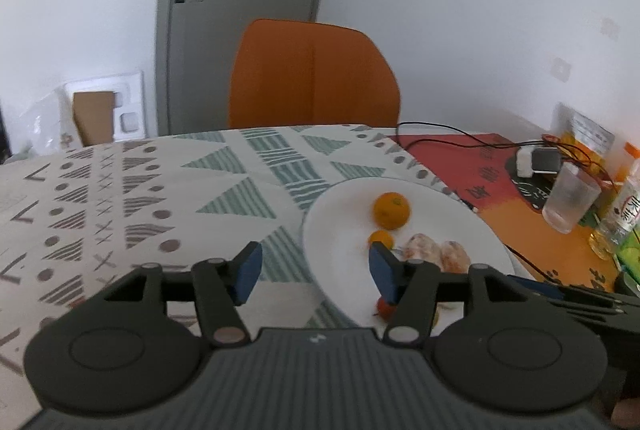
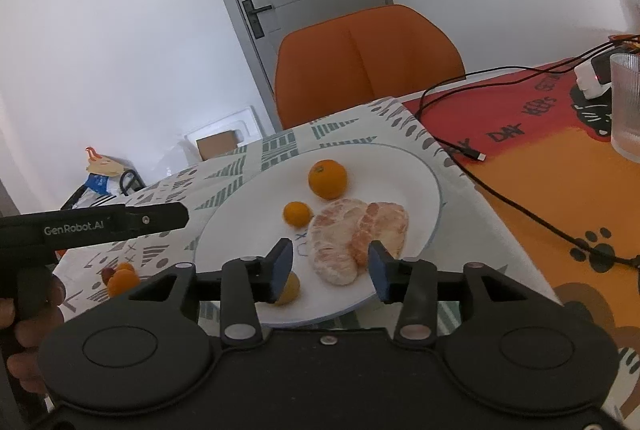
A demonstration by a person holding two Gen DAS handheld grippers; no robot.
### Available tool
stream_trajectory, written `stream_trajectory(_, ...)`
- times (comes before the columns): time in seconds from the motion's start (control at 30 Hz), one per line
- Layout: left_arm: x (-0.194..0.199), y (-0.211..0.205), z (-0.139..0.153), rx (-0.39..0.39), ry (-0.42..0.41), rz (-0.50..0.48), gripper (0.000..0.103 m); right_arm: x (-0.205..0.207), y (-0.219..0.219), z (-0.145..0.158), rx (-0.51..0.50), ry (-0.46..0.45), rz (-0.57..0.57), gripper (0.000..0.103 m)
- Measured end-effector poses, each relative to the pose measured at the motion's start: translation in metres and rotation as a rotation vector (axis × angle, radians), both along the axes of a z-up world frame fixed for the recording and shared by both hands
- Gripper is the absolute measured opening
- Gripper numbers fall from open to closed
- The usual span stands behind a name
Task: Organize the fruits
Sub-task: 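Release the brown fruit on the plate with the right tool while the left tool releases the tangerine there, then move both tools back to the loose fruits and grasp a brown fruit with the left tool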
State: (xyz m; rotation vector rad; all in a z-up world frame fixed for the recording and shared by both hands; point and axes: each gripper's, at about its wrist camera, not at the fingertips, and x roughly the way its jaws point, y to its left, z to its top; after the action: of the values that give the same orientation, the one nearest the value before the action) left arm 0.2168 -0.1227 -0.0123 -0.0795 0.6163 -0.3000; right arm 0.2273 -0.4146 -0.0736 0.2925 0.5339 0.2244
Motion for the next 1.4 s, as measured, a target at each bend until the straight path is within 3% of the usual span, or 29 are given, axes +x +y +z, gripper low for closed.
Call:
stream_trajectory(0.17, -0.006, 0.011, 0.002, 0.021, 0.001, 0.043, 0.062, -0.006, 0.007, 0.003, -0.008, -0.013, 0.020, 0.056)
stream_trajectory(0.2, -0.009, 0.014, 0.003, 0.018, -0.004, 0.047, 0.066, -0.007, 0.009, 0.004, -0.011, -0.015, 0.028, 0.059)
stream_trajectory(0.27, -0.014, 0.020, 0.005, 0.012, -0.025, 0.067, 0.085, -0.009, 0.011, 0.005, -0.013, -0.015, 0.038, 0.061)
stream_trajectory(0.5, -0.029, 0.031, 0.013, 0.009, -0.057, 0.101, 0.086, -0.017, 0.013, 0.010, -0.007, -0.044, 0.050, 0.084)
stream_trajectory(0.57, -0.034, 0.033, 0.013, 0.019, -0.059, 0.114, 0.095, -0.021, 0.014, 0.011, -0.004, -0.050, 0.051, 0.091)
stream_trajectory(0.67, -0.042, 0.035, 0.015, 0.052, -0.073, 0.128, 0.097, -0.027, 0.017, 0.013, -0.004, -0.084, 0.064, 0.103)
stream_trajectory(1.13, -0.064, 0.068, 0.025, 0.035, -0.074, 0.214, 0.097, -0.035, 0.030, 0.019, 0.008, -0.083, 0.104, 0.103)
stream_trajectory(1.4, -0.074, 0.084, 0.016, 0.038, -0.039, 0.237, 0.097, -0.039, 0.045, 0.019, 0.012, -0.067, 0.156, 0.103)
